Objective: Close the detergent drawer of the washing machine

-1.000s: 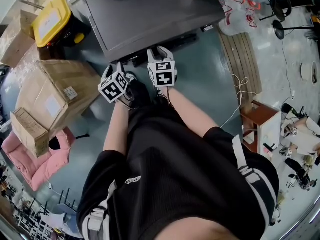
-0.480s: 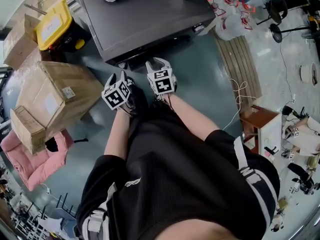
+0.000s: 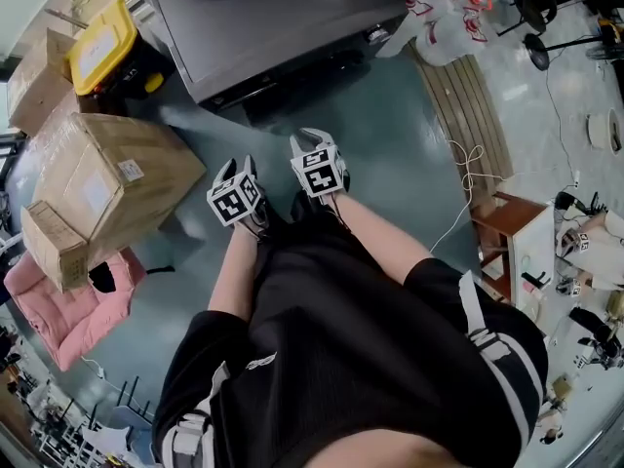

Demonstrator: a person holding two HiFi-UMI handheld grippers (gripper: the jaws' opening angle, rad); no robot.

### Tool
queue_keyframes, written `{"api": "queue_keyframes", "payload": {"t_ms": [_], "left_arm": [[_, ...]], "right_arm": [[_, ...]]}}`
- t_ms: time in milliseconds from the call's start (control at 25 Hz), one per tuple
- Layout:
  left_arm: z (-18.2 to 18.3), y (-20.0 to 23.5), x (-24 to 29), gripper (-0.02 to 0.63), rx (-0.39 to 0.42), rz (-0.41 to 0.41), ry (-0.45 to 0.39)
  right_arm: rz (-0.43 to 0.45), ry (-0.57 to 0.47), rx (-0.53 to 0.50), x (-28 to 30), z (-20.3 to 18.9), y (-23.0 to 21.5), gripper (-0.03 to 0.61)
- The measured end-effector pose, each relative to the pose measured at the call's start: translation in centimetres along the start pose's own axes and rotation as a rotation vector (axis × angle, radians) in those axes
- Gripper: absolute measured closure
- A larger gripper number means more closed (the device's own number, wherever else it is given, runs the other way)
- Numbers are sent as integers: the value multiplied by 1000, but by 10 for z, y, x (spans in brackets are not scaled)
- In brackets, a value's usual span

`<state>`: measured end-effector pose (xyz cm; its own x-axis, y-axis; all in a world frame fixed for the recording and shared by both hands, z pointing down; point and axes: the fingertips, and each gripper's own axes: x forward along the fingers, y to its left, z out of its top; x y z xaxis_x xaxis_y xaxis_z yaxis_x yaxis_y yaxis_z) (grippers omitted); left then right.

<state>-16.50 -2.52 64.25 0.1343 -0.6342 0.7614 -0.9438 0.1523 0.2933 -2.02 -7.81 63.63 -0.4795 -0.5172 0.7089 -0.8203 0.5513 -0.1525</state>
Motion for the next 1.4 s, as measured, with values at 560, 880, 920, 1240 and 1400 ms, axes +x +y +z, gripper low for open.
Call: {"api": "queue_keyframes", "payload": {"t_ms": [560, 880, 920, 1240, 1400], "left_arm": [[-50, 16, -42, 606, 152, -284, 60], [-22, 5, -99, 606, 243, -455, -80], [-13, -2, -111, 606, 260, -474, -118], [91, -65, -191, 607, 461, -528, -424], [152, -93, -232, 607, 521, -497, -592]], "right_arm": [[-59, 23, 21, -33, -61, 86, 572], [-109, -141, 14, -85, -32, 130, 572], [-115, -170, -6, -95, -21, 133, 572], [-202, -416, -98, -174, 84, 119, 572], [-232, -558, -121, -222, 141, 108, 573]]}}
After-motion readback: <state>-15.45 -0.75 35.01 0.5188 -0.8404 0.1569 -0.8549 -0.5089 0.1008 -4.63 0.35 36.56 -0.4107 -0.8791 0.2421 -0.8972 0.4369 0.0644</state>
